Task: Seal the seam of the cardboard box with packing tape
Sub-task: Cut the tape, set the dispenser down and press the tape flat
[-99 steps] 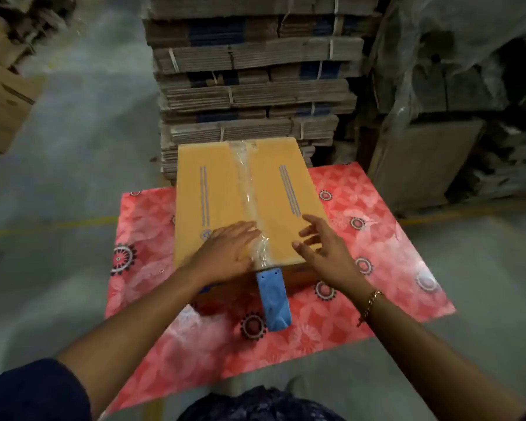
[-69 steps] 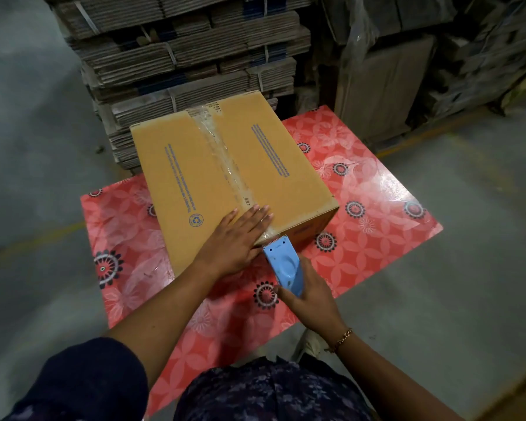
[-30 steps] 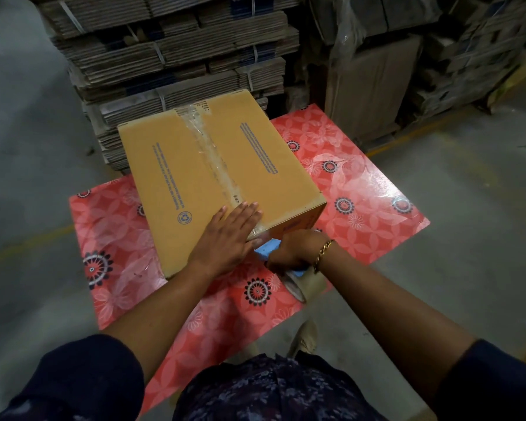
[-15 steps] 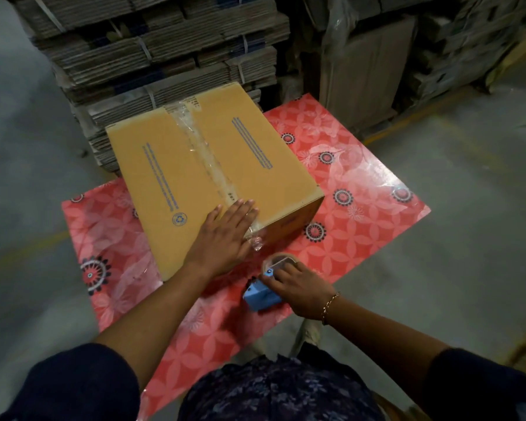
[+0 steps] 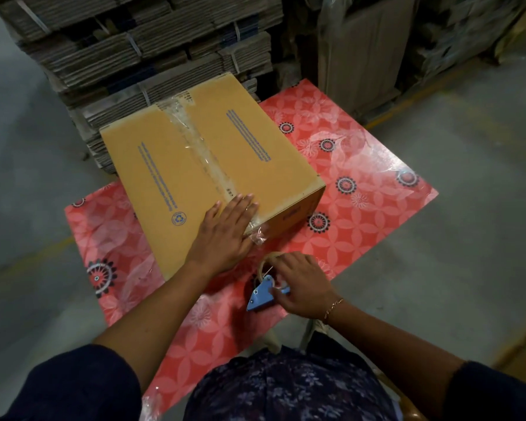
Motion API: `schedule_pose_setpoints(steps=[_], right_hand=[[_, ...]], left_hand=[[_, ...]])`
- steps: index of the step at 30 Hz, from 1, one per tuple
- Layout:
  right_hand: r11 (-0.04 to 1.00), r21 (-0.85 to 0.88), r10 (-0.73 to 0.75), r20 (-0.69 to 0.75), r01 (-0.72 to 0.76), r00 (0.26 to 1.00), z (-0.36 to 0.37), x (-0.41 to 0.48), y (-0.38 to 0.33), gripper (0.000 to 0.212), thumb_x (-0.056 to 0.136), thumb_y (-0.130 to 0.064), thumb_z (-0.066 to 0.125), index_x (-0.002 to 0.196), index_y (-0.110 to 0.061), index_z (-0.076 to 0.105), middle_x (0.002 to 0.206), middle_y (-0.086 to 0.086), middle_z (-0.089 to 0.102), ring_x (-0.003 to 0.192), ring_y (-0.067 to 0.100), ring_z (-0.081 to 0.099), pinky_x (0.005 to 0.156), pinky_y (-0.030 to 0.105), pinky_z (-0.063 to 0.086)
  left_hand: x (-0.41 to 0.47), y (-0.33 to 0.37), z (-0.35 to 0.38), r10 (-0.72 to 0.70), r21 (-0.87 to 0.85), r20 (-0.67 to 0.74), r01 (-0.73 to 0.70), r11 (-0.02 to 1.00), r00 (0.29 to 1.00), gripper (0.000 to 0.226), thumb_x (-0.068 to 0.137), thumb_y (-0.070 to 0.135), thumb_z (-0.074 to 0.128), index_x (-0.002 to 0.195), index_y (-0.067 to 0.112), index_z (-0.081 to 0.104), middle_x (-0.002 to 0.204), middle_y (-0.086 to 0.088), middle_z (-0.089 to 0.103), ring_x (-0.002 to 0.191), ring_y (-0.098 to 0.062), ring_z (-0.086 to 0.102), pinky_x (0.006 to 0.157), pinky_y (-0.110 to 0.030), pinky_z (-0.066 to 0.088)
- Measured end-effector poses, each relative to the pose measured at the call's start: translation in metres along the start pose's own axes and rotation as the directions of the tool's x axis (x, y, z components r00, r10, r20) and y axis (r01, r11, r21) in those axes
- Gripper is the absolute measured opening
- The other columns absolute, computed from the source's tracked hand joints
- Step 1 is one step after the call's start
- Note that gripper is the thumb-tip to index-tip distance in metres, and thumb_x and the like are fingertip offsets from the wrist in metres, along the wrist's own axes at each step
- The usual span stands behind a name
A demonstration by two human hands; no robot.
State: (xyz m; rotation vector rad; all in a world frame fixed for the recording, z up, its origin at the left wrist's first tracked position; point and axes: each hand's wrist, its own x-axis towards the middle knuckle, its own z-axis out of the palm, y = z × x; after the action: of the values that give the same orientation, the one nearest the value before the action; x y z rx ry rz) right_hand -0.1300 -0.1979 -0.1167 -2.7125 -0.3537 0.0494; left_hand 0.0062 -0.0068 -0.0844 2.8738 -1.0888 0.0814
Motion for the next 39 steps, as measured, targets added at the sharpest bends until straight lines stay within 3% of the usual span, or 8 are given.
schedule_pose_setpoints(steps=[2, 4, 5, 7, 12, 21, 30, 39], right_hand=[[0.835, 0.474, 0.317, -0.002, -0.279, 0.948, -0.016, 0.017, -0.008, 0.036, 0.087, -0.047, 0.059, 0.112, -0.020, 0.064, 0.102, -0.002, 0.066, 0.093, 0.016, 0.061, 0.079, 0.033, 0.050], [0.368, 0.835, 0.547, 0.162, -0.410, 0.822, -0.030, 0.040, -0.010, 0.023, 0.089, -0.043, 0.064, 0.094, -0.021, 0.069, 0.091, -0.003, 0.070, 0.081, 0.012, 0.064, 0.071, 0.027, 0.051], [0.175, 0.892, 0.583, 0.247, -0.417, 0.774, -0.033, 0.051, -0.009, 0.019, 0.090, -0.039, 0.067, 0.087, -0.020, 0.068, 0.086, -0.002, 0.069, 0.075, 0.012, 0.062, 0.067, 0.027, 0.050], [0.053, 0.911, 0.582, 0.306, -0.410, 0.754, -0.034, 0.066, -0.005, 0.018, 0.091, -0.031, 0.070, 0.080, -0.017, 0.066, 0.075, 0.000, 0.065, 0.065, 0.012, 0.058, 0.057, 0.024, 0.047], [0.164, 0.910, 0.577, 0.225, -0.381, 0.785, -0.024, 0.071, 0.000, 0.018, 0.091, -0.016, 0.071, 0.075, -0.012, 0.064, 0.054, -0.007, 0.059, 0.047, 0.001, 0.051, 0.047, 0.016, 0.042], [0.390, 0.837, 0.576, 0.104, -0.384, 0.811, -0.013, 0.074, 0.007, 0.020, 0.092, -0.021, 0.070, 0.075, -0.016, 0.062, 0.063, -0.005, 0.056, 0.060, 0.011, 0.049, 0.058, 0.026, 0.043], [0.427, 0.826, 0.622, 0.028, -0.368, 0.783, 0.000, 0.076, 0.001, 0.020, 0.092, -0.028, 0.069, 0.082, -0.011, 0.065, 0.068, -0.008, 0.060, 0.061, 0.005, 0.051, 0.057, 0.024, 0.044], [0.507, 0.785, 0.588, -0.015, -0.355, 0.808, 0.000, 0.076, 0.003, 0.016, 0.093, -0.024, 0.066, 0.081, -0.015, 0.062, 0.066, -0.013, 0.056, 0.061, 0.003, 0.049, 0.059, 0.030, 0.044]], left_hand=[[0.000, -0.001, 0.001, 0.001, 0.001, -0.001, -0.001, 1.000, 1.000, 0.065, 0.101, 0.052, 0.033, 0.158, 0.022, 0.028, 0.168, 0.002, 0.024, 0.155, -0.016, 0.024, 0.121, -0.050, 0.025], [0.000, -0.001, 0.002, 0.003, 0.010, -0.001, -0.003, 1.000, 1.000, 0.065, 0.101, 0.052, 0.035, 0.159, 0.022, 0.028, 0.168, 0.002, 0.024, 0.154, -0.015, 0.024, 0.121, -0.050, 0.025], [0.000, -0.001, 0.002, 0.005, 0.011, 0.000, -0.005, 1.000, 1.000, 0.065, 0.101, 0.052, 0.036, 0.158, 0.022, 0.028, 0.168, 0.002, 0.024, 0.154, -0.016, 0.025, 0.120, -0.050, 0.026], [0.001, -0.001, 0.002, 0.008, 0.015, 0.005, -0.008, 1.000, 1.000, 0.065, 0.101, 0.052, 0.035, 0.159, 0.022, 0.027, 0.169, 0.002, 0.023, 0.155, -0.015, 0.024, 0.120, -0.050, 0.026], [0.001, 0.000, 0.002, 0.000, 0.012, 0.006, 0.000, 1.000, 1.000, 0.067, 0.101, 0.055, 0.034, 0.159, 0.023, 0.025, 0.169, 0.002, 0.022, 0.155, -0.015, 0.022, 0.121, -0.049, 0.024], [0.003, -0.002, 0.005, 0.007, 0.010, 0.017, -0.008, 1.000, 1.000, 0.068, 0.100, 0.055, 0.036, 0.159, 0.022, 0.024, 0.169, 0.001, 0.023, 0.155, -0.016, 0.023, 0.120, -0.050, 0.024], [0.000, -0.006, -0.002, 0.047, -0.060, 0.089, -0.041, 0.997, 0.995, 0.101, 0.079, 0.065, 0.054, 0.162, 0.025, 0.013, 0.172, 0.004, 0.008, 0.157, -0.012, 0.006, 0.123, -0.052, 0.015], [0.006, 0.008, 0.007, -0.054, -0.026, -0.131, 0.050, 0.998, 0.990, 0.058, 0.101, 0.058, 0.037, 0.145, 0.023, 0.049, 0.160, 0.002, 0.043, 0.147, -0.015, 0.040, 0.114, -0.048, 0.031]])
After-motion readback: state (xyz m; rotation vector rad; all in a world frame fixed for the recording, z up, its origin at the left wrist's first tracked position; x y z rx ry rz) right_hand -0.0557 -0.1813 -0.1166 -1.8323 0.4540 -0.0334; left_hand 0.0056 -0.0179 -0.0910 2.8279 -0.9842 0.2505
